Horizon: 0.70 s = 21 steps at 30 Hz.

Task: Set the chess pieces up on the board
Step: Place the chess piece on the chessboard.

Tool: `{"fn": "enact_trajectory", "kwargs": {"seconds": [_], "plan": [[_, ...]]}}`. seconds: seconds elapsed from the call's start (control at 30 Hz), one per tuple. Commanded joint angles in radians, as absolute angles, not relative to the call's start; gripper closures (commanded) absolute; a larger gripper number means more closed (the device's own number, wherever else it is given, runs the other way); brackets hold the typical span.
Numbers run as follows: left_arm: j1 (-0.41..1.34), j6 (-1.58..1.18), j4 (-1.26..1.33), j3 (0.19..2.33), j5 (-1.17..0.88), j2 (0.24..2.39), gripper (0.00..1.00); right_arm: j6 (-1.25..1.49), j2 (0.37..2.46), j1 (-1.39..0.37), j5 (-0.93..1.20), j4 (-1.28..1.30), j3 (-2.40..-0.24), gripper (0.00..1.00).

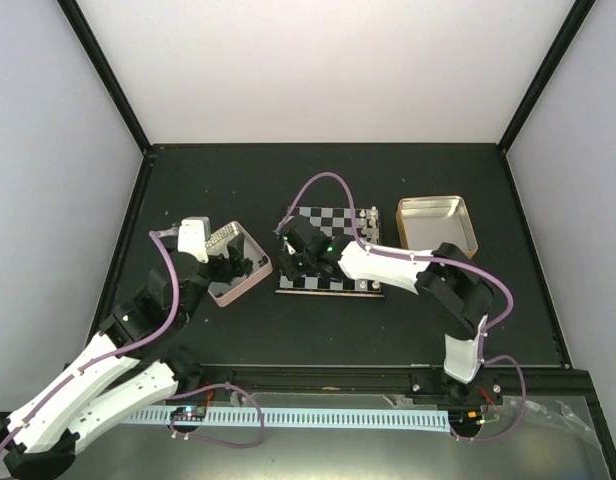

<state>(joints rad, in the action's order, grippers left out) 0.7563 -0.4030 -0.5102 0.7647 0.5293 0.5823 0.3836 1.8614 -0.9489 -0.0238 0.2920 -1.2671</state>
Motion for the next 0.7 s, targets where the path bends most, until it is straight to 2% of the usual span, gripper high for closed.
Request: {"fn": "enact_trajectory", "kwargs": {"seconds": [0.0,0.37,0.67], "plan": [[0.739,-0.493,-0.540,0.760,0.580,0.583,0.01,0.380,1.916,-0.957,-0.068,0.325,-1.319,0.99],[0.714,-0.531,-0.550,0.758,0.585,0.593,0.01,0.406,1.981,-0.957,-0.124,0.394,-1.372,0.99],[0.701,-0.537,-0.560,0.756,0.557,0.601,0.01,0.410,2.010,-0.957,-0.050,0.383,-1.375,0.97]]}}
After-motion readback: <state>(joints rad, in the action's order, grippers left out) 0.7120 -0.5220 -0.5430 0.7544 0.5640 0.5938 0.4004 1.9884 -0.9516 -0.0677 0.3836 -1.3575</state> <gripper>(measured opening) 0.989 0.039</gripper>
